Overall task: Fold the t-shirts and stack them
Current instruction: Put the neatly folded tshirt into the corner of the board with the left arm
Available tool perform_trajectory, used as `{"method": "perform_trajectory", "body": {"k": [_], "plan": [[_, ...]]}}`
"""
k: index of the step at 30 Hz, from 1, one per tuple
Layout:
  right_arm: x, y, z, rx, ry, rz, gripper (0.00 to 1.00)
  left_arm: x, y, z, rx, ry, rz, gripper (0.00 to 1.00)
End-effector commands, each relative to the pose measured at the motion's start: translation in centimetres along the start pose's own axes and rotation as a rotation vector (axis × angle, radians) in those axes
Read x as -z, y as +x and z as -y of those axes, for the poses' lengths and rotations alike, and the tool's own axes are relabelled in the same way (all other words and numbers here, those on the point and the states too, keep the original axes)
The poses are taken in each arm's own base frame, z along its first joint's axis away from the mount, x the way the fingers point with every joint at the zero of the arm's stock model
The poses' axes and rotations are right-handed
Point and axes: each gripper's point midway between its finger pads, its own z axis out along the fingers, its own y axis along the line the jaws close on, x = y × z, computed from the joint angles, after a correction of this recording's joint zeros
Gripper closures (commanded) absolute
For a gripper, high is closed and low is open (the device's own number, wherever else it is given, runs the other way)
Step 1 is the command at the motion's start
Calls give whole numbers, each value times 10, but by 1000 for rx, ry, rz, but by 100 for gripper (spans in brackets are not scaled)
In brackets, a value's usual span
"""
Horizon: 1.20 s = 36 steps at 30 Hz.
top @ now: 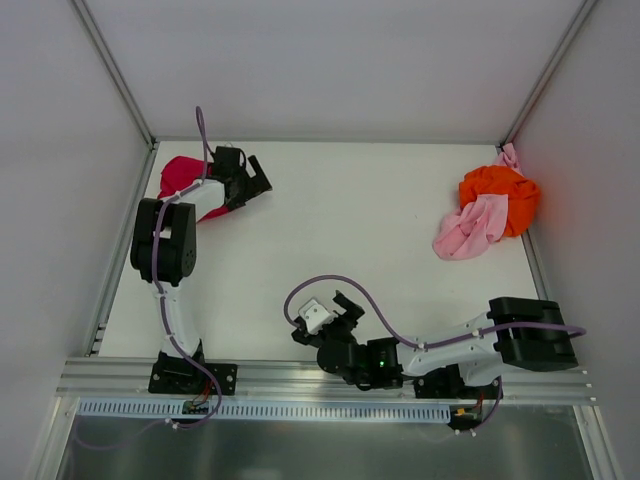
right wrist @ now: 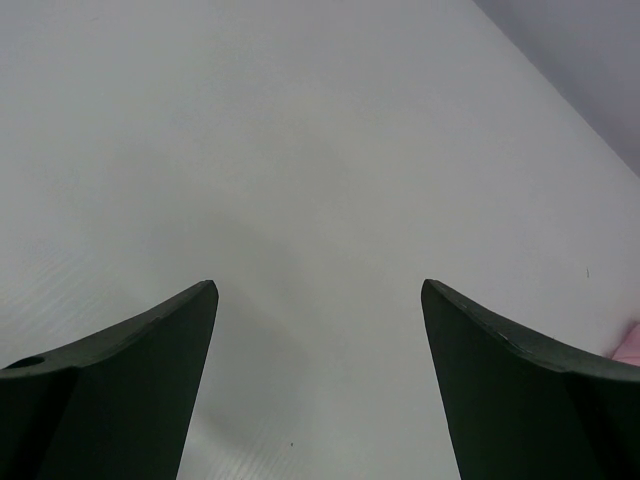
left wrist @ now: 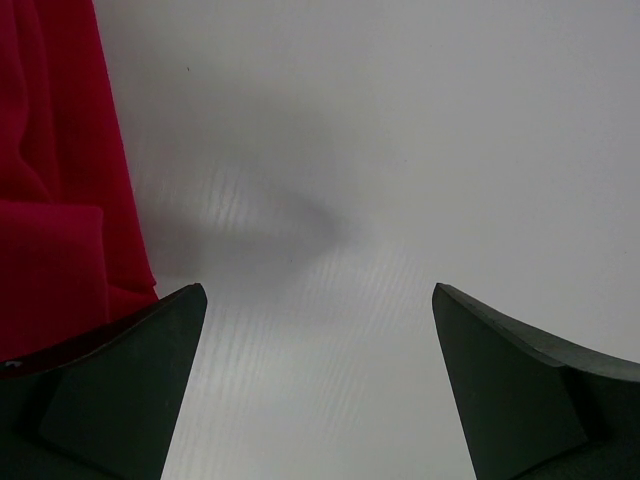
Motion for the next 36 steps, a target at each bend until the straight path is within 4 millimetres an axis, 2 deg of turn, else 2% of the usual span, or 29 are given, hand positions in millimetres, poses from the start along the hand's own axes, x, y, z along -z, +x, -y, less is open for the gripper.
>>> {"method": "perform_trajectory", "body": {"k": [1,5,8,13,24,28,33,36], "plan": [[-1,-20,2,-42,50,27,12,-3,0,11,-23,51,3,1],[0,-23,2,-43,48,34,12,-7,1,1,-17,-8,-2,1],[0,-22,1,-35,46,33,12,-4,2,-17,-7,-93,7,1],[0,-21,-1,-31,41,34,12,14,-4,-42,17,-227,71,1],[3,-14,2,-15,52,28,12,29,-3,-68,103,-308,92,1],[5,-12,3,-20,56,30,12,36,1,-85,166,-348,98,1],[5,-7,4,-24,57,23,11,41,0,-95,228,-354,114,1],[5,-6,3,-22,57,19,11,39,-2,-91,226,-321,116,1]]}}
